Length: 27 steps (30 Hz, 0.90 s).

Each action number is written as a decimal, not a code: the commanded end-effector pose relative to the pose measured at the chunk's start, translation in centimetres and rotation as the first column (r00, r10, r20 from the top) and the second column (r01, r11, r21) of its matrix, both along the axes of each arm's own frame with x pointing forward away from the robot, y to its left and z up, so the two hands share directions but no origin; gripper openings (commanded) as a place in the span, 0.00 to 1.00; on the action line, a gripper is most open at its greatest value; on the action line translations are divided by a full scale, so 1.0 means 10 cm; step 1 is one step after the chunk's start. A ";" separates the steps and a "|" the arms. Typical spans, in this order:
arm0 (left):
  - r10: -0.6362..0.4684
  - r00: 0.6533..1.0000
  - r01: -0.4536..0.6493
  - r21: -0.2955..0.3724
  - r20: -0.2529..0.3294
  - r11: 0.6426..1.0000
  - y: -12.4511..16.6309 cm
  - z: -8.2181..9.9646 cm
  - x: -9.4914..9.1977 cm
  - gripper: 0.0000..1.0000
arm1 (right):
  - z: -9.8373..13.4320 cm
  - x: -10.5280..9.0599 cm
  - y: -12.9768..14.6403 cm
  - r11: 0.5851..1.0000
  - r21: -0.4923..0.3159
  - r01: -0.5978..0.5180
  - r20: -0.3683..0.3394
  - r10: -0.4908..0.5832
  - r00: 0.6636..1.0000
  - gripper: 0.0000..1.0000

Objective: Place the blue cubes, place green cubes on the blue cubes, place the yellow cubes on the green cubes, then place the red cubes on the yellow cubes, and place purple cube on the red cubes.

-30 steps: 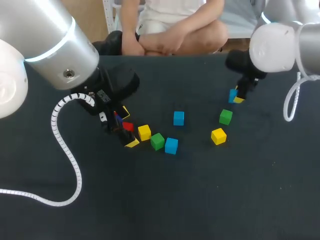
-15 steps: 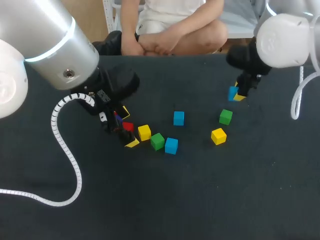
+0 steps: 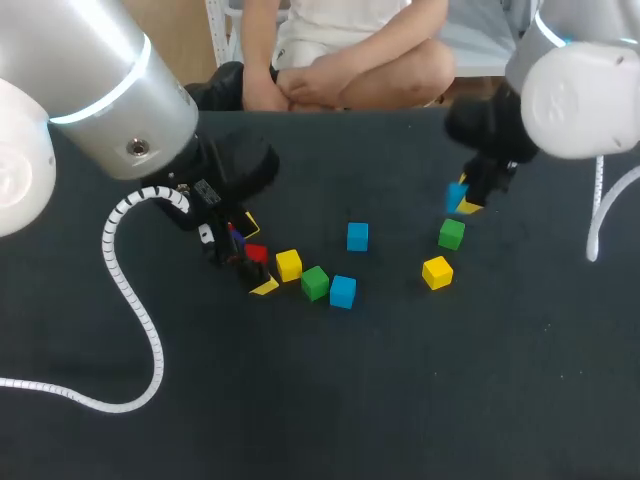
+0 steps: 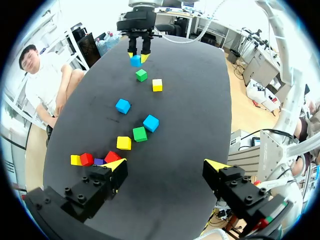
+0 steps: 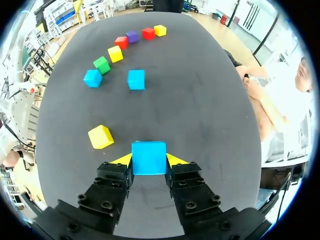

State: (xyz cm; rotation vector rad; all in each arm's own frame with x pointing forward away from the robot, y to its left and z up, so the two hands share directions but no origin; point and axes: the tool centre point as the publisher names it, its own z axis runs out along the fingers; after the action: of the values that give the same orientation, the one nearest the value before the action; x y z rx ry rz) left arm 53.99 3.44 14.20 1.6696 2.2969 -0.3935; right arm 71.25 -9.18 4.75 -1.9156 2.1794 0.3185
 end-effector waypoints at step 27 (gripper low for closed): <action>-0.002 1.000 0.002 0.002 -0.002 1.000 0.00 0.00 0.01 1.00 | -0.06 -0.44 0.56 0.990 -0.037 -0.139 0.016 0.139 0.990 0.00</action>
State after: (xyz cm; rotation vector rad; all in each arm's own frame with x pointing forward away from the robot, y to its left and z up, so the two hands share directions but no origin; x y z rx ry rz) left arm 53.99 3.44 14.20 1.6696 2.2969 -0.3935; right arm 66.87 -3.93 4.10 -2.0834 2.0559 0.2886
